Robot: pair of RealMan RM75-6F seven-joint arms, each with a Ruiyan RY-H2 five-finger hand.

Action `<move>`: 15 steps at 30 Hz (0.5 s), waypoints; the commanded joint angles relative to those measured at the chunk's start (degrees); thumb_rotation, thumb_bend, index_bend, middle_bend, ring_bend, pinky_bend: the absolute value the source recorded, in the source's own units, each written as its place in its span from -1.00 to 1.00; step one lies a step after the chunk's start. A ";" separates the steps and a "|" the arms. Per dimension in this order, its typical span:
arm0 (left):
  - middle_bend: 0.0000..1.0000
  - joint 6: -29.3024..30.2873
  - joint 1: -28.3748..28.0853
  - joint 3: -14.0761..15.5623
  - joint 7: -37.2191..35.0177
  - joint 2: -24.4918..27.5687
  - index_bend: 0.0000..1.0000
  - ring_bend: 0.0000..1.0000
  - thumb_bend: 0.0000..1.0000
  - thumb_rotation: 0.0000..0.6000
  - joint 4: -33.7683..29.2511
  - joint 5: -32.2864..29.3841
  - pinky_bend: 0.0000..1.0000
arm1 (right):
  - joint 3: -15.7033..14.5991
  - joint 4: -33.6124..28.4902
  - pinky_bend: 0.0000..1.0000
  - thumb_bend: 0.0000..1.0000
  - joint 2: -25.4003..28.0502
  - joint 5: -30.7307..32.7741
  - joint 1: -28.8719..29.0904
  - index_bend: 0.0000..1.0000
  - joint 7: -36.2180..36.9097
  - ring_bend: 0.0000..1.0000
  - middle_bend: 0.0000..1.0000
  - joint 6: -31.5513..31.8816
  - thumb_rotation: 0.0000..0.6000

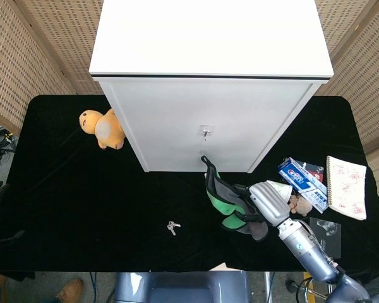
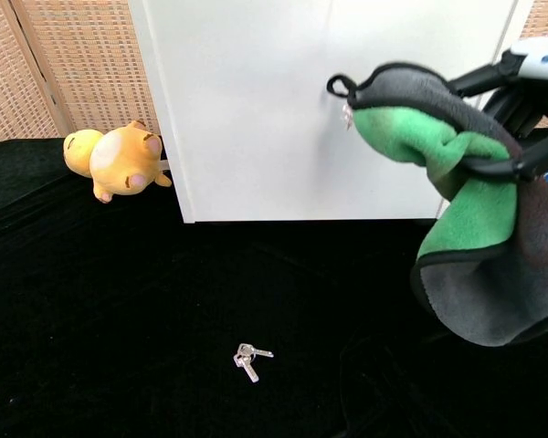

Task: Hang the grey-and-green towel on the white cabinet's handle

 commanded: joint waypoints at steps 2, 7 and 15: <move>-1.00 -0.03 0.00 -0.03 0.03 -0.01 -1.00 -1.00 -1.00 1.00 -0.01 -0.11 -1.00 | 0.94 0.06 0.93 0.51 2.54 -4.34 0.72 0.51 7.93 0.95 0.97 0.76 1.00; -1.00 -0.28 -0.11 -0.11 0.02 -0.01 -1.00 -1.00 -1.00 1.00 0.00 -0.35 -1.00 | 2.38 0.35 0.93 0.51 3.07 -4.73 1.31 0.51 11.80 0.95 0.97 1.62 1.00; -1.00 -0.60 -0.29 -0.18 0.26 -0.13 -1.00 -1.00 -1.00 1.00 0.08 -0.56 -1.00 | 4.74 -1.04 0.93 0.51 5.34 -4.81 1.23 0.52 14.47 0.95 0.97 4.14 1.00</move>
